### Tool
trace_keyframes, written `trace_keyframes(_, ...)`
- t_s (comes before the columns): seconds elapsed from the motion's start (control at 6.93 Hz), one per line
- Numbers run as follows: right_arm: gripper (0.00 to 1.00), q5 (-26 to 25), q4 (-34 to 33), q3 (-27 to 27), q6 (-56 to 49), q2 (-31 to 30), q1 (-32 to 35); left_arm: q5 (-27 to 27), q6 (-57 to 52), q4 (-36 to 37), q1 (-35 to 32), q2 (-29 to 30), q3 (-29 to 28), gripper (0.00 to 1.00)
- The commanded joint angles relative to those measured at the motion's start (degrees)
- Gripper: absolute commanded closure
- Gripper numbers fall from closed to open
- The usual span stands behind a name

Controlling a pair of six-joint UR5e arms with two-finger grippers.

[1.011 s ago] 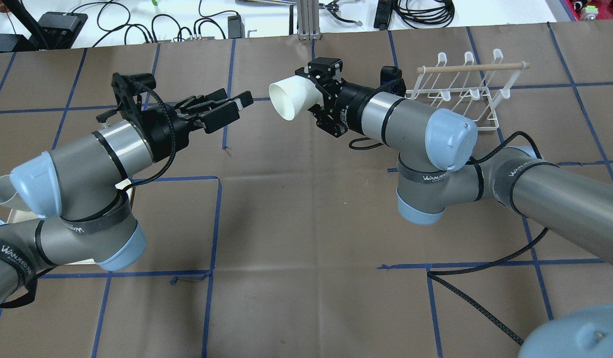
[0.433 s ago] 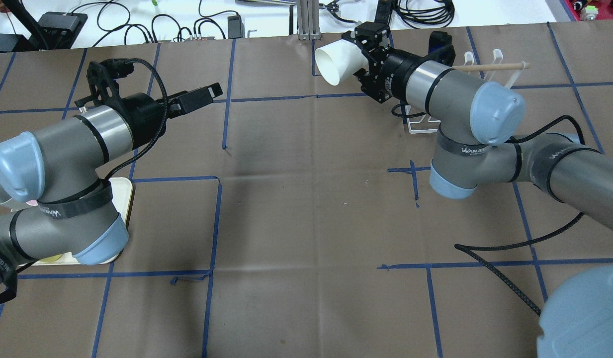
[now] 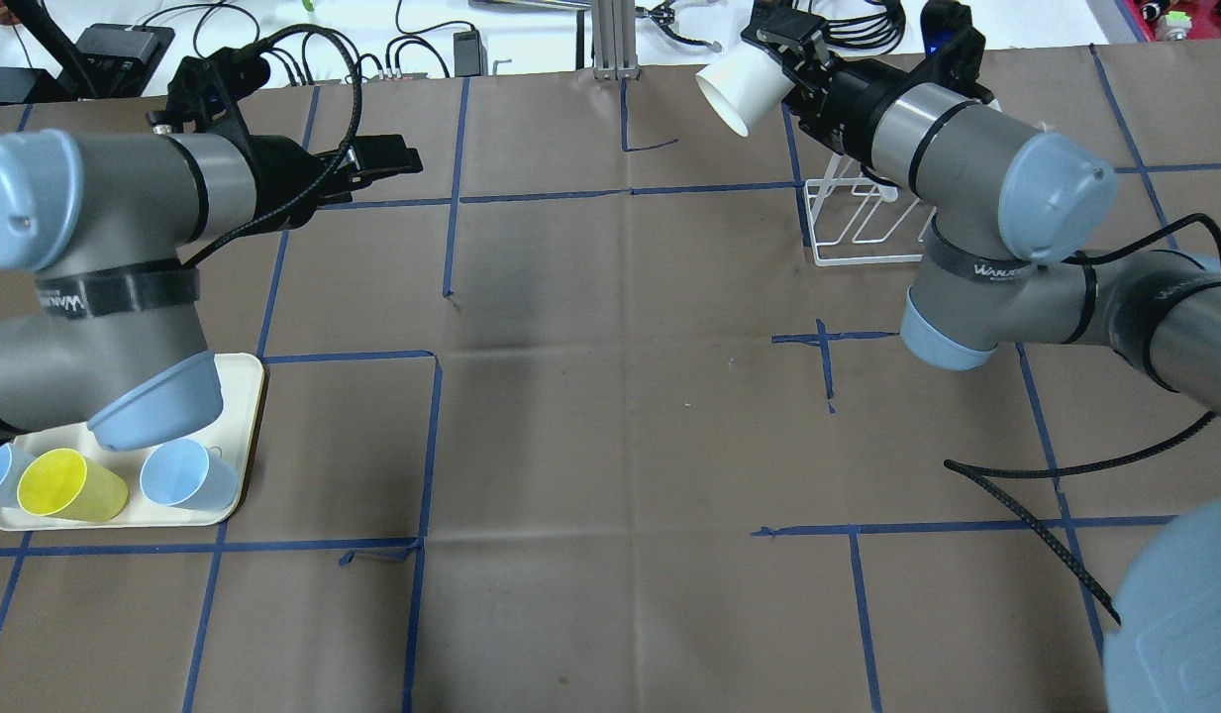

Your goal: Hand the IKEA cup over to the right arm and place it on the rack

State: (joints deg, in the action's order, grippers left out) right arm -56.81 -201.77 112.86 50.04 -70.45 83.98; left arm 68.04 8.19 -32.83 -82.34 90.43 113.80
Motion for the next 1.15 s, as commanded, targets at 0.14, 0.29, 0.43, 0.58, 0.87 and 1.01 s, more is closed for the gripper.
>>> trace_keyframes(0.14,0.89,-6.8,-1.7,0.0,-33.8,0.5,-5.4,16.5,1.3,-37.7,-4.9,0.6,-18.1,0.01)
trace_keyframes(0.29,0.89,-6.9,-4.9,-0.1,-38.8,1.0,-6.0,18.3,1.3,-46.8,-5.0,0.4,-22.0,0.01)
trace_keyframes(0.43,0.91,-8.7,-7.0,-0.1,-43.3,1.8,-6.2,19.7,1.2,-54.5,-5.1,0.9,-25.5,0.00)
trace_keyframes(0.58,0.91,-11.1,-12.2,-1.0,-50.7,4.7,-6.2,19.9,0.3,-58.8,-5.5,0.9,-27.2,0.00)
trace_keyframes(0.87,0.91,-11.1,-14.3,-6.0,-52.0,10.3,-6.1,22.8,-5.3,-58.8,-5.6,0.3,-26.3,0.01)
trace_keyframes(1.01,0.91,-11.0,-14.3,-7.0,-52.2,11.5,-6.2,22.8,-5.6,-58.5,-5.6,0.1,-25.7,0.01)
